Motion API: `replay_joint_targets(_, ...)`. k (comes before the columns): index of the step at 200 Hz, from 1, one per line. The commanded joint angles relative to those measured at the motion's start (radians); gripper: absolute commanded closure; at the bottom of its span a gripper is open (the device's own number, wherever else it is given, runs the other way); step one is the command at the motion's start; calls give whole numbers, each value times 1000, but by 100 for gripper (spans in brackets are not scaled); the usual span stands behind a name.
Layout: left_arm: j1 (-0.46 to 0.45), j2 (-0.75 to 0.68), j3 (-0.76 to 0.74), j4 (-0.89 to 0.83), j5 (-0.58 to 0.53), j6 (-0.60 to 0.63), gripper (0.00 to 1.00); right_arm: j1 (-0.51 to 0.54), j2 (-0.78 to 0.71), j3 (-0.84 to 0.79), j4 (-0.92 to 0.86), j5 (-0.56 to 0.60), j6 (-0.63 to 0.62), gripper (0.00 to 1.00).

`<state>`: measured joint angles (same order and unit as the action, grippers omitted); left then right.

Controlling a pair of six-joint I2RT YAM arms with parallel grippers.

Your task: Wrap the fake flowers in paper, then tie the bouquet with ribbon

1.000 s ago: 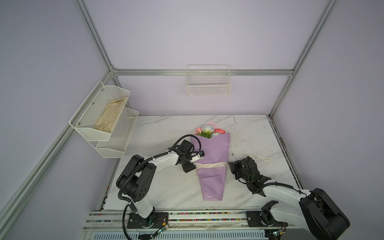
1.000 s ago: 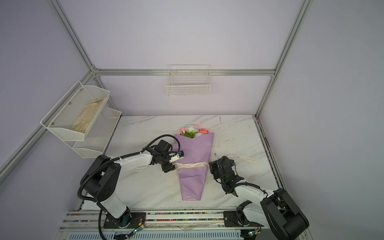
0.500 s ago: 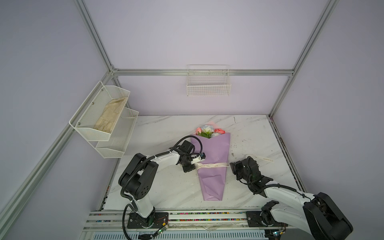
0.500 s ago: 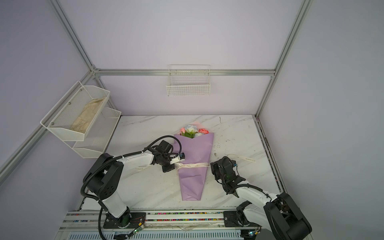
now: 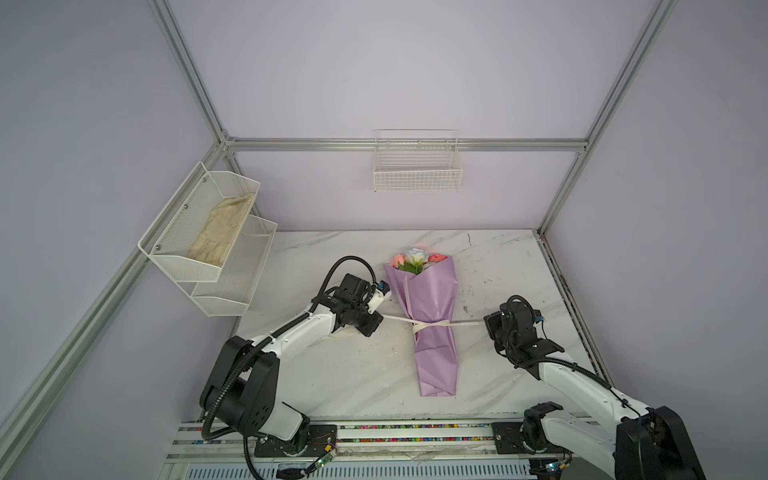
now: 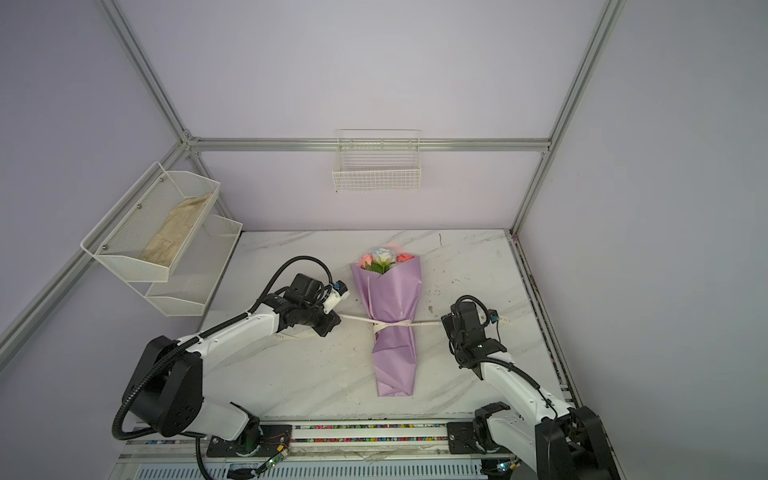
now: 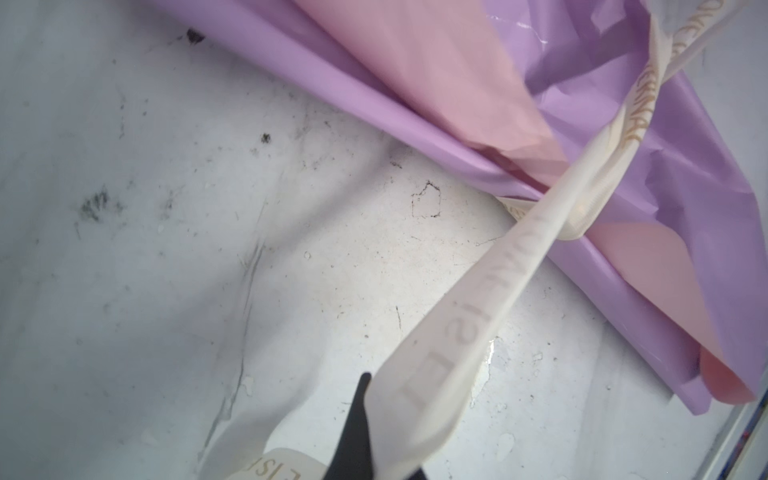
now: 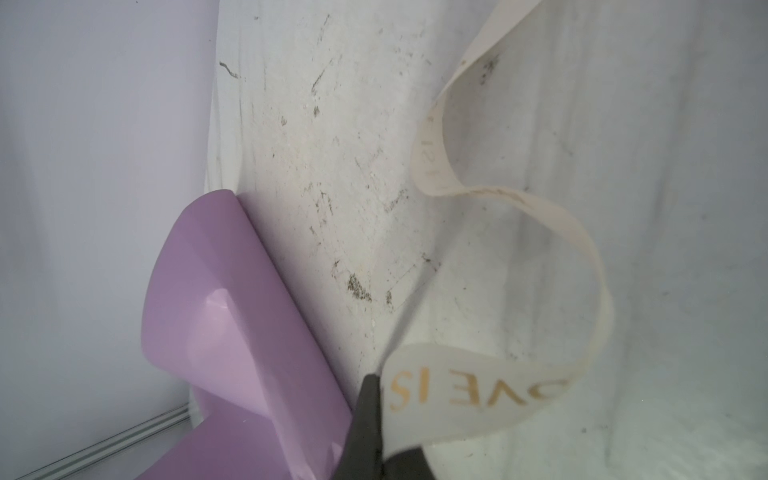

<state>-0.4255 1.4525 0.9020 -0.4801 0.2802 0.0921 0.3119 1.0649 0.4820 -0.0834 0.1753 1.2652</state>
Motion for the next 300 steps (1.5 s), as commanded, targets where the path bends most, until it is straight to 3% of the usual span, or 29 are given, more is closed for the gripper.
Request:
replay_joint_targets(1, 63, -80, -64, 27, 67, -175, 100, -22, 31, 66, -165, 198, -144, 100)
replay_joint_targets(44, 237, -167, -147, 57, 117, -265, 100, -109, 57, 144, -214, 280, -281, 100)
replay_joint_targets(60, 286, -205, -167, 61, 54, -300, 100, -149, 75, 169, -219, 299, -330, 100)
replay_joint_targets(74, 334, -224, -181, 82, 79, -331, 100, -177, 85, 194, -220, 308, -375, 100)
replay_joint_targets(98, 386, -235, -178, 71, 76, -334, 100, -189, 106, 240, -252, 423, -429, 100)
replay_joint_targets(138, 479, -225, -216, 137, 170, -371, 100, -193, 159, 290, -311, 569, -493, 100)
replay_joint_targets(166, 470, -206, -190, 148, 288, -314, 100, -186, 138, 284, -206, 391, -612, 100)
replay_joint_targets(193, 350, -233, -148, 126, 251, -218, 100, -186, 101, 257, -60, 25, -701, 100)
replay_joint_targets(202, 309, -244, -138, 111, 213, -209, 82, -187, 99, 250, -19, -79, -702, 100)
replay_joint_targets(217, 258, -252, -125, 89, 173, -171, 78, -186, 126, 268, -5, -186, -699, 100)
replay_joint_targets(230, 218, -253, -117, 68, 146, -140, 57, -187, 145, 279, 10, -262, -704, 100)
replay_joint_targets(257, 133, -250, -94, 60, 49, -88, 38, -186, 160, 293, 19, -313, -699, 100)
replay_joint_targets(266, 103, -245, -81, 60, 0, -76, 22, -187, 162, 299, 12, -309, -699, 100)
replay_joint_targets(300, -14, -149, -1, 109, 26, 51, 19, -186, 172, 316, -5, -310, -696, 100)
